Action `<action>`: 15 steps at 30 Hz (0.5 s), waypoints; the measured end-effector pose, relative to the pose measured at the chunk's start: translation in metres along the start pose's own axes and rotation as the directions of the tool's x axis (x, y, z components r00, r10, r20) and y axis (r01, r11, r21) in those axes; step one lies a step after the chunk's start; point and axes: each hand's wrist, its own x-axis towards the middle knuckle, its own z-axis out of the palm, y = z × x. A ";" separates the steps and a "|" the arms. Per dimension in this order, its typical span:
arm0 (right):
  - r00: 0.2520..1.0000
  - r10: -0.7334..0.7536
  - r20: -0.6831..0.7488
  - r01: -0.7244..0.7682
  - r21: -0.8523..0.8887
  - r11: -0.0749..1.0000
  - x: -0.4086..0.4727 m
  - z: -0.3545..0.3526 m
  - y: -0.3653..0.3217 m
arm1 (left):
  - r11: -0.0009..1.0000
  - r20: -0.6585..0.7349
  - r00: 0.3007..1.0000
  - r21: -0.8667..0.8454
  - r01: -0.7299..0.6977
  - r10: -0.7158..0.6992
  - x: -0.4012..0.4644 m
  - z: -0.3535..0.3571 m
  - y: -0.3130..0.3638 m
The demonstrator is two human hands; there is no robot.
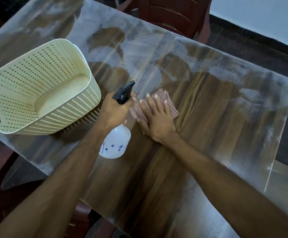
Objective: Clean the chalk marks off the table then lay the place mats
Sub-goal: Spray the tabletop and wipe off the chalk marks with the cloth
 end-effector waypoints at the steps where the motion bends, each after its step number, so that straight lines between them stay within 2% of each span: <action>1: 0.999 -0.039 0.000 0.039 0.003 0.999 -0.016 0.003 -0.003 | 1.000 -0.001 1.000 -0.008 0.003 -0.003 0.002 -0.003 -0.001; 4: 1.000 -0.018 -0.015 0.017 -0.065 0.998 -0.039 0.004 0.028 | 1.000 -0.009 1.000 -0.014 0.011 -0.011 0.005 -0.010 -0.004; 7: 0.969 0.232 -0.080 -0.237 -0.064 0.969 0.005 -0.012 0.075 | 1.000 -0.018 1.000 -0.007 0.013 -0.013 0.009 -0.016 -0.010; 9: 0.938 0.338 -0.078 -0.340 -0.005 0.940 0.051 -0.024 0.086 | 1.000 -0.022 1.000 -0.013 0.015 -0.015 0.011 -0.018 -0.012; 12: 0.954 0.298 -0.046 -0.297 0.025 0.955 0.109 -0.029 0.062 | 1.000 -0.032 0.999 -0.014 0.017 -0.017 0.013 -0.022 -0.015; 15: 0.993 0.115 -0.006 -0.115 -0.046 0.992 0.121 -0.019 0.011 | 1.000 -0.054 0.999 -0.001 0.002 -0.002 0.017 -0.025 -0.015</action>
